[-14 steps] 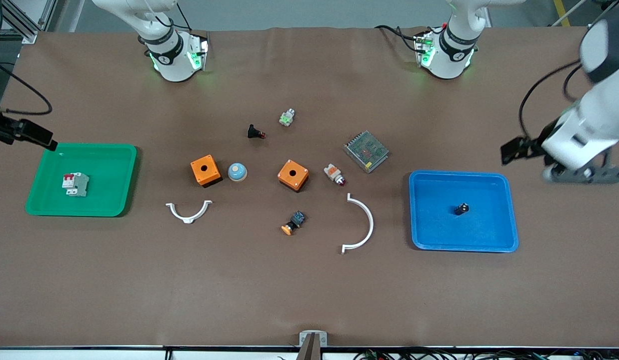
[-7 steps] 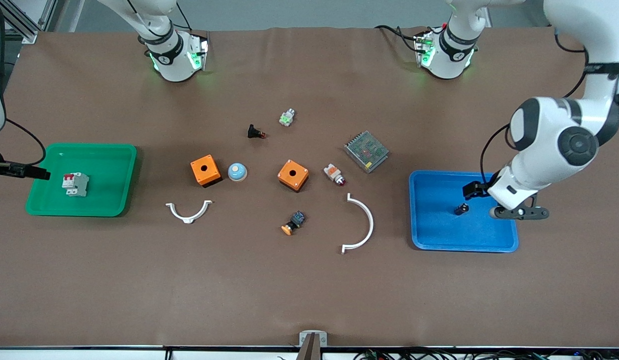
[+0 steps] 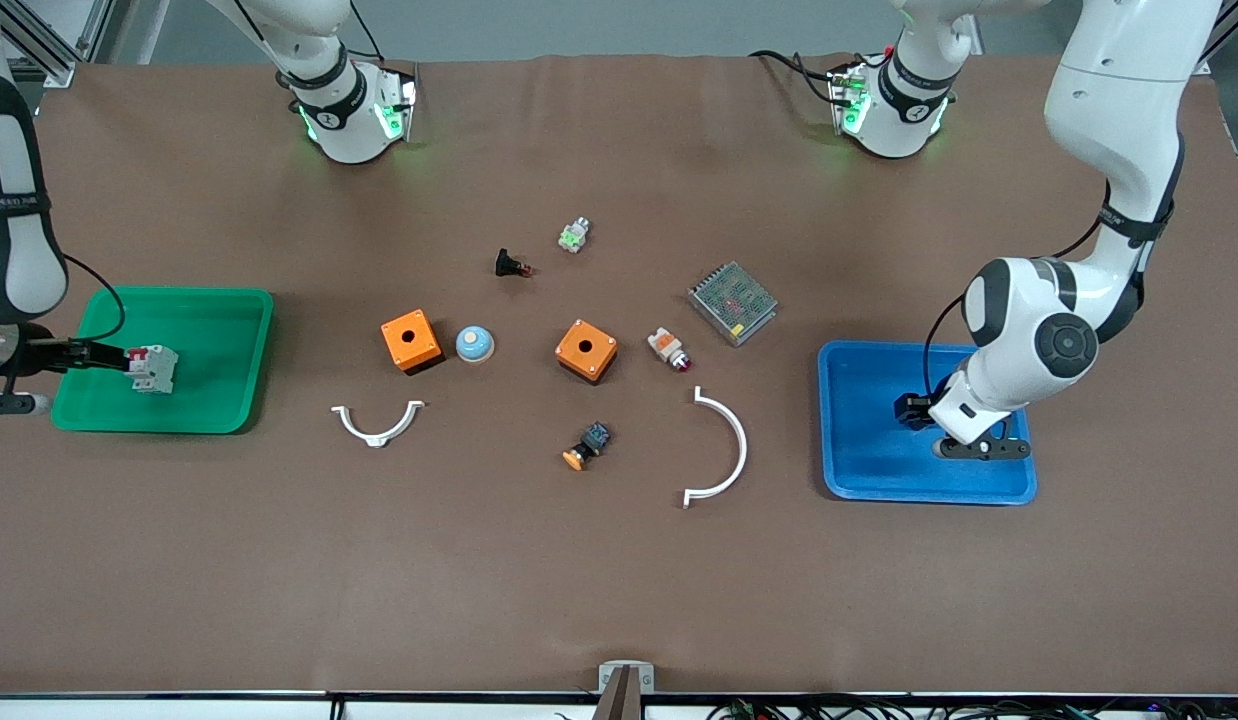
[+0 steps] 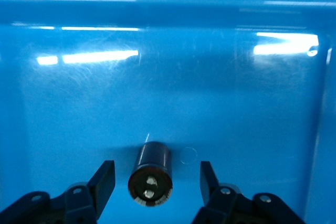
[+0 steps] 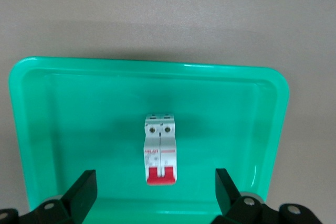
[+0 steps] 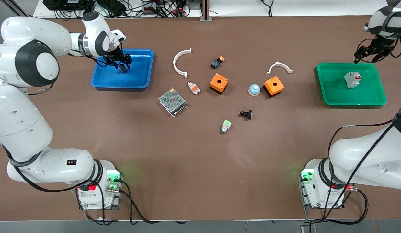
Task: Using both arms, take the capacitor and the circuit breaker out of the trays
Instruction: 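Grasp the capacitor with the left gripper while the right gripper grasps the breaker, then lift the capacitor with the left gripper while the right gripper holds the breaker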
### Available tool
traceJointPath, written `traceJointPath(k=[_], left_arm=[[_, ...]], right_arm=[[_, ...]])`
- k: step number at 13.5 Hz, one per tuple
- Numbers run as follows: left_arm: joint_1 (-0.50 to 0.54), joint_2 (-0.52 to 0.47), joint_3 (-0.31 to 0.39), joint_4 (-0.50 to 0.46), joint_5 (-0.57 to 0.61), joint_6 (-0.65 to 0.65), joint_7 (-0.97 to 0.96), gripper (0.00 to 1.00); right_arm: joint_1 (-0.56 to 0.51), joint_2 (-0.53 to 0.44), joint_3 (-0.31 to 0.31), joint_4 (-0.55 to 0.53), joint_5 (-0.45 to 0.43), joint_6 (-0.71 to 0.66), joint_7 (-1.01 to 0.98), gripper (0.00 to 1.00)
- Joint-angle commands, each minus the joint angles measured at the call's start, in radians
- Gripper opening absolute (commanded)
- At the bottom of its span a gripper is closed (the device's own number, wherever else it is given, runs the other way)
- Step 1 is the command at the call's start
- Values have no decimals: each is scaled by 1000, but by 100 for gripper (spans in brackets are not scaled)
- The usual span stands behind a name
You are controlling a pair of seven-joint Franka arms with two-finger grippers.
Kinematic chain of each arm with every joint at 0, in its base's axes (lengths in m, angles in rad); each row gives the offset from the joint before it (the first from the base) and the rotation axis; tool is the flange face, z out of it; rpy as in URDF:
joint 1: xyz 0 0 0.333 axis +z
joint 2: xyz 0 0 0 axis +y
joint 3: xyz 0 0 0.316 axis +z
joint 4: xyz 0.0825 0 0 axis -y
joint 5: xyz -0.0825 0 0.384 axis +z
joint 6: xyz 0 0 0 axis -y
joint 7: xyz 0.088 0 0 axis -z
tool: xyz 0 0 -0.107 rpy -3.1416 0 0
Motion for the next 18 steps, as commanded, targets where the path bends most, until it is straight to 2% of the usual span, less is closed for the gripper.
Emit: traceJointPath(k=[1, 3, 6, 7, 8, 10, 13, 15, 18], left_arm=[[4, 8, -3, 8, 3, 5, 9, 66], [4, 18, -3, 8, 3, 5, 9, 54], [-2, 10, -3, 18, 3, 1, 3, 8], [-2, 2, -3, 34, 3, -5, 2, 1], [-3, -13, -4, 46, 3, -13, 2, 0], [-28, -48, -11, 75, 1, -50, -11, 0], [-135, -57, -11, 173, 1, -140, -69, 0], [-245, -35, -7, 231, 0, -151, -218, 0], [-368, 71, -6, 374, 1, -153, -440, 0]], right_arm=[[-30, 29, 21, -15, -9, 45, -34, 99], [-39, 33, 21, -44, -9, 62, -35, 99], [-62, 33, 23, -101, -6, 105, -75, 97], [-74, 33, 24, -121, 13, 119, -84, 95], [-74, 35, 23, -128, 40, 124, -98, 94], [-74, 46, 23, -132, 57, 125, -134, 79], [-62, 47, 23, -127, 57, 127, -134, 59], [-56, 47, 24, -118, 57, 128, -134, 45], [-56, 47, 24, -110, 56, 127, -135, 24]])
